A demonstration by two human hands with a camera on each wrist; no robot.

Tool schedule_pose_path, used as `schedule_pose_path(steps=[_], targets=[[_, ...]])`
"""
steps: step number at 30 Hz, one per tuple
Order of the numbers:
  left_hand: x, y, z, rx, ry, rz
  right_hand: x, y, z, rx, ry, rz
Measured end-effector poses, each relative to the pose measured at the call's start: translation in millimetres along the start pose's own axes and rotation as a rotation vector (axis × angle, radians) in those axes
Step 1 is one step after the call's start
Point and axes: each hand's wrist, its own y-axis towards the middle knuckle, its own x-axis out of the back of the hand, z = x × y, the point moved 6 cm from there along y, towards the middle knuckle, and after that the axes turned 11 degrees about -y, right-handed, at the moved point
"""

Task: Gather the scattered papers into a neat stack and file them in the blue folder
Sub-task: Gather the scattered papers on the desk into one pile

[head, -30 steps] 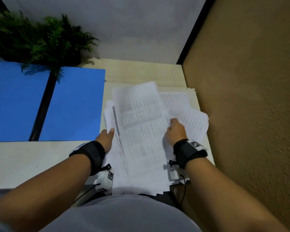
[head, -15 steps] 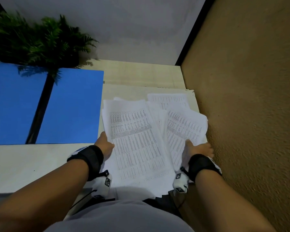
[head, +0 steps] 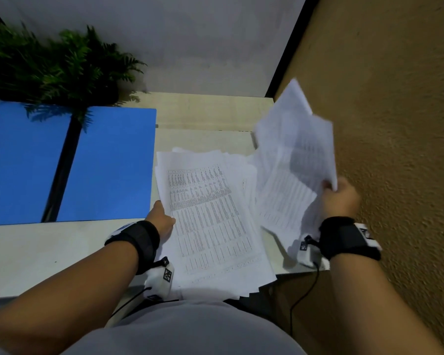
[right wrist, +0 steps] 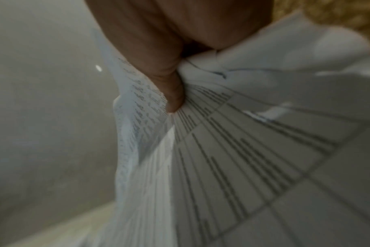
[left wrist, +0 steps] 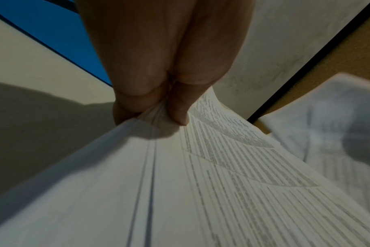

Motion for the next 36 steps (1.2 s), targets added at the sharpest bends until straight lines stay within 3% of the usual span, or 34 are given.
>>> schedule_pose_path(steps=[3, 5, 7, 11, 16, 20, 24, 27, 31, 36], targets=[[0.2, -1.6, -2.7, -0.025, -0.004, 0.002, 49.9, 3.2, 30.0, 0.11, 0.219, -0.163], [0.6, -4.6, -5.5, -0.038, -0.016, -0.012, 63.3, -2.8, 46.1, 0.127, 0.389, -0.152], [0.6, -11.0, -10.2, -0.045, -0.061, -0.035, 59.8, -17.6, 61.3, 0.154, 0.436, -0.059], [-0.2, -19.8, -13.6, -0.025, -0.125, -0.061, -2.1, -75.5, 58.2, 0.044, 0.562, 0.284], [1.7, -9.9, -7.6, 0.07, -0.369, -0.016, -84.7, -133.2, 21.2, -0.024, 0.386, 0.508], [-6.2, -16.4, -5.3, 0.092, -0.506, 0.09, -90.1, -139.0, 13.7, -0.001, 0.279, 0.414], [1.3, -11.7, -6.4, 0.002, -0.306, -0.038, -89.2, -118.0, 6.7, -0.068, 0.293, 0.387], [1.5, -9.8, -11.4, -0.004, -0.165, -0.05, -86.8, -102.5, 2.8, -0.089, 0.224, 0.391], [-1.6, -12.2, -16.2, 0.008, -0.176, -0.054, -71.8, -86.3, 8.3, -0.029, 0.164, 0.436], [-10.2, -14.7, -12.2, 0.073, -0.471, -0.037, -80.5, -88.0, 20.8, 0.179, -0.024, 0.639]])
